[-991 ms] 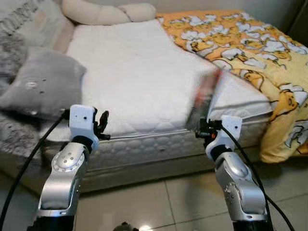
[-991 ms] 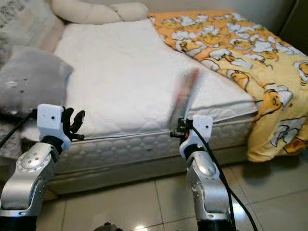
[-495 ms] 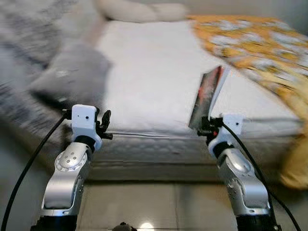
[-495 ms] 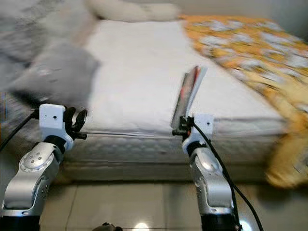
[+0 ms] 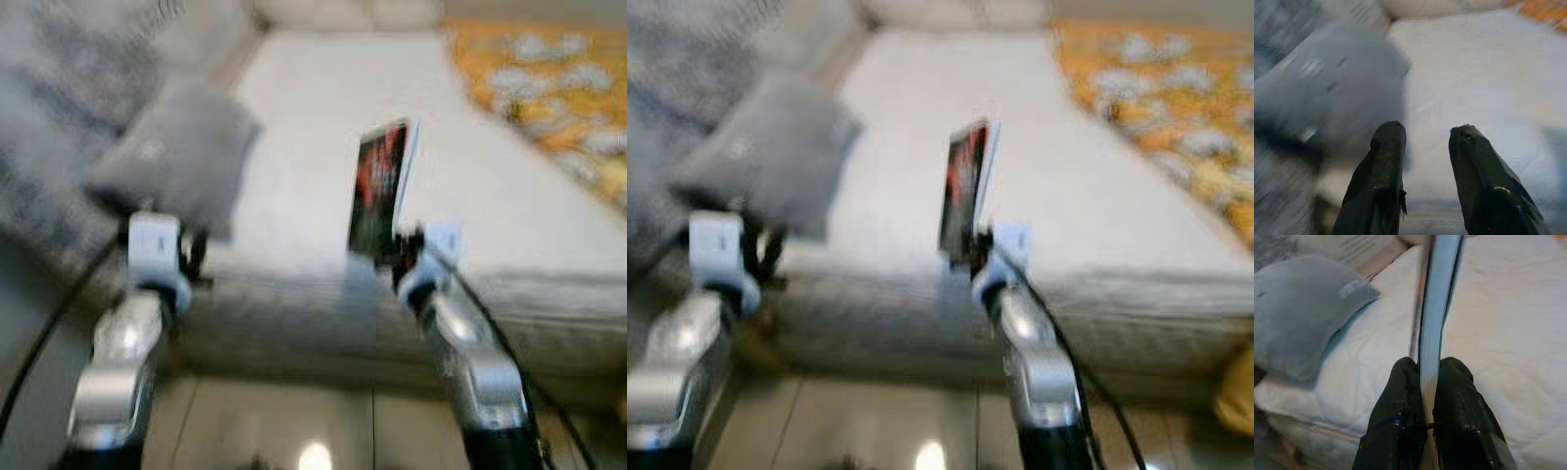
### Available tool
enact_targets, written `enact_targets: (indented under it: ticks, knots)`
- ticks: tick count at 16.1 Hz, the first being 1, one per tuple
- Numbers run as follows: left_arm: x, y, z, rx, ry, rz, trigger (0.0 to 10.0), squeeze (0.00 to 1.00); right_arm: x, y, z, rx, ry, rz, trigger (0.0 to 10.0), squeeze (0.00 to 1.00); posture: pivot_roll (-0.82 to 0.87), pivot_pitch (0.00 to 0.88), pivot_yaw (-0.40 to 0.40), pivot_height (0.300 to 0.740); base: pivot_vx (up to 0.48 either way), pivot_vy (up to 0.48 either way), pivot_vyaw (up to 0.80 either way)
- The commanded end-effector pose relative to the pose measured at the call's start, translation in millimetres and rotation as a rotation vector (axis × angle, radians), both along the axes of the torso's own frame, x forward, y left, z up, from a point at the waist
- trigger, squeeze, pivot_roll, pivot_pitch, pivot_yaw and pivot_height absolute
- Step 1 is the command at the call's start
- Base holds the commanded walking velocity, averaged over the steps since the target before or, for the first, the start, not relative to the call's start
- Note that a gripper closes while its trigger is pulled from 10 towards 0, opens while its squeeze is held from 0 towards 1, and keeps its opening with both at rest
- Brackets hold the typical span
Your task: Clean up the room
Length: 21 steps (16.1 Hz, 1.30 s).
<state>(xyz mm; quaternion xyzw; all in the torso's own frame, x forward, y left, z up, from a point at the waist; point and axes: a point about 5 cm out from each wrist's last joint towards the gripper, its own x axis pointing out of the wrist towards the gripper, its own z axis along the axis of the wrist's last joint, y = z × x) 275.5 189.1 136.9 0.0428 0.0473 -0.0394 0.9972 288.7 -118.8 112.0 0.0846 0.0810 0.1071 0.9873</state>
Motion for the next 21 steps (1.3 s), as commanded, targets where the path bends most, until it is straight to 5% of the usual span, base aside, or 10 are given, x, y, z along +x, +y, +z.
enact_targets:
  ticks: [1,9,21]
  knots:
    - [-0.7,-6.6,-0.6,-0.010,0.004,-0.034,10.0,0.05,0.8,-5.1,6.2,0.009,-0.032,-0.013,10.0,0.00,0.01,0.000,0.026,0.740,0.334,0.000,0.00]
    - [-3.6,-5.8,-1.2,-0.014,0.003,-0.034,10.0,0.05,1.4,-0.6,4.9,-0.057,-0.037,0.037,10.0,0.00,0.03,0.000,0.004,0.740,0.347,0.000,0.09]
    - [-4.4,-6.2,-2.8,-0.015,0.003,-0.047,10.0,0.05,2.5,0.2,2.1,-0.016,-0.028,0.051,10.0,0.00,0.03,0.000,-0.009,0.740,0.358,0.000,0.07]
